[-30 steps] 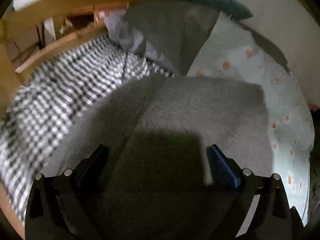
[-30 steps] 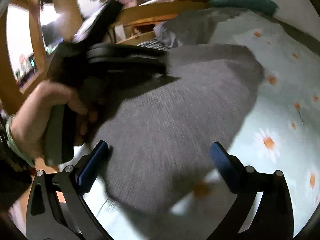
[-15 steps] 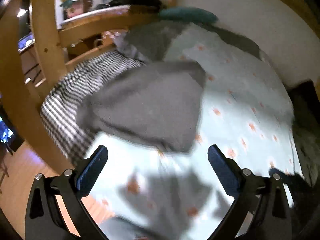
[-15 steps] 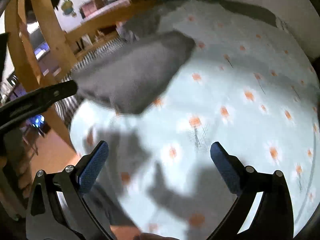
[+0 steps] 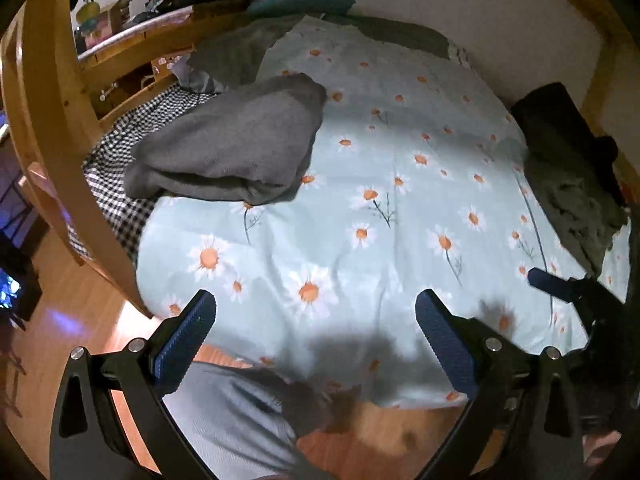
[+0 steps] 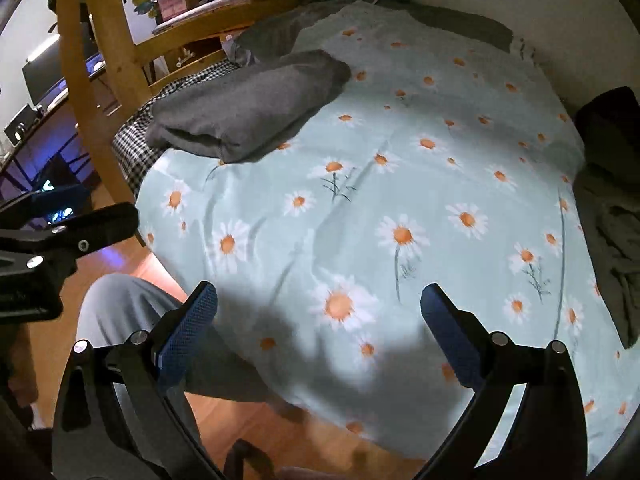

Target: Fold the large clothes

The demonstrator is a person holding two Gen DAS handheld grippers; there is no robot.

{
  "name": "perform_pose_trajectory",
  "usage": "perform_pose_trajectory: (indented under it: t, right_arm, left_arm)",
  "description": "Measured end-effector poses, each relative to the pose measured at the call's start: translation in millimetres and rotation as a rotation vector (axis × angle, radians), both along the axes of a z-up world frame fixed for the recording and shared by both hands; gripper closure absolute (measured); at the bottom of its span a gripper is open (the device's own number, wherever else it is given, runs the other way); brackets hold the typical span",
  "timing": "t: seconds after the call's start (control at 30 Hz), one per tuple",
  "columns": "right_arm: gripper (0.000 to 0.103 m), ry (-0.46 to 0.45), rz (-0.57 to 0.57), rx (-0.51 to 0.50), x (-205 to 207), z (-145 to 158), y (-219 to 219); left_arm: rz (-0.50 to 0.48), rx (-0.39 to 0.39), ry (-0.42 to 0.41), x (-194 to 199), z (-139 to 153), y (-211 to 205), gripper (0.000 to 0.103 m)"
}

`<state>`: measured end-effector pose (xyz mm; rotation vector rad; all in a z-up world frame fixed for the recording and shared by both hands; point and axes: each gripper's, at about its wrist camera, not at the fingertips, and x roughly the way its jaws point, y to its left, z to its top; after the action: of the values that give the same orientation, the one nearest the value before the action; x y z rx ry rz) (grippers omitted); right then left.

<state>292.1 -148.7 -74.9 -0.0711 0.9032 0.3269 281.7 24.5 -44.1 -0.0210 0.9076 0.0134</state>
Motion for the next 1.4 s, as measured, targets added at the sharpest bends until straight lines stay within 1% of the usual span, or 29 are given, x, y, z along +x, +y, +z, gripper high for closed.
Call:
perform_pose_trajectory:
  t: [0.13,0.27,0.37,0.47,0.63,0.83,1.03,1.13,1.3,1.4]
  right_arm:
    - [0.003,-0.02,-0.002,0.001,-12,2,-5]
    - [0.003,-0.041,-0.002,0.001,-20,8,-5]
    - [0.003,-0.045,0.01,0.019,-25,13,-7]
    - [0.003,-0.054,0.011,0.037,-29,19,-10]
    - [0.003,-0.073,0.012,0.062,-35,28,-16]
    - [0.003,-0.107,0.009,0.051,-40,35,-19]
    - [0.003,-0.121,0.005,0.049,-40,38,-24]
    - [0.003,-0.125,0.005,0.058,-40,39,-26]
    - [0.003,-0.121,0.006,0.063,-40,39,-25]
    - [0.003,-0.12,0.007,0.065,-40,40,-25]
  left_arm:
    - [-0.013,0.019,-0.006,-13,5,-8,0.005]
    - [-0.003,0.051,-0.013,-25,11,-14,0.005]
    - [0.012,0.029,-0.021,-37,15,-13,0.005]
    - [0.011,0.038,-0.027,-43,17,-16,0.005]
    - [0.021,0.039,-0.043,-45,21,-14,0.005]
    - [0.035,0.067,-0.052,-45,24,-12,0.005]
    - [0.045,0.096,-0.064,-46,27,-10,0.005]
    - [0.032,0.086,-0.067,-46,26,-10,0.005]
    - [0.03,0.095,-0.064,-46,25,-12,0.005]
    - [0.021,0.076,-0.056,-45,24,-11,0.005]
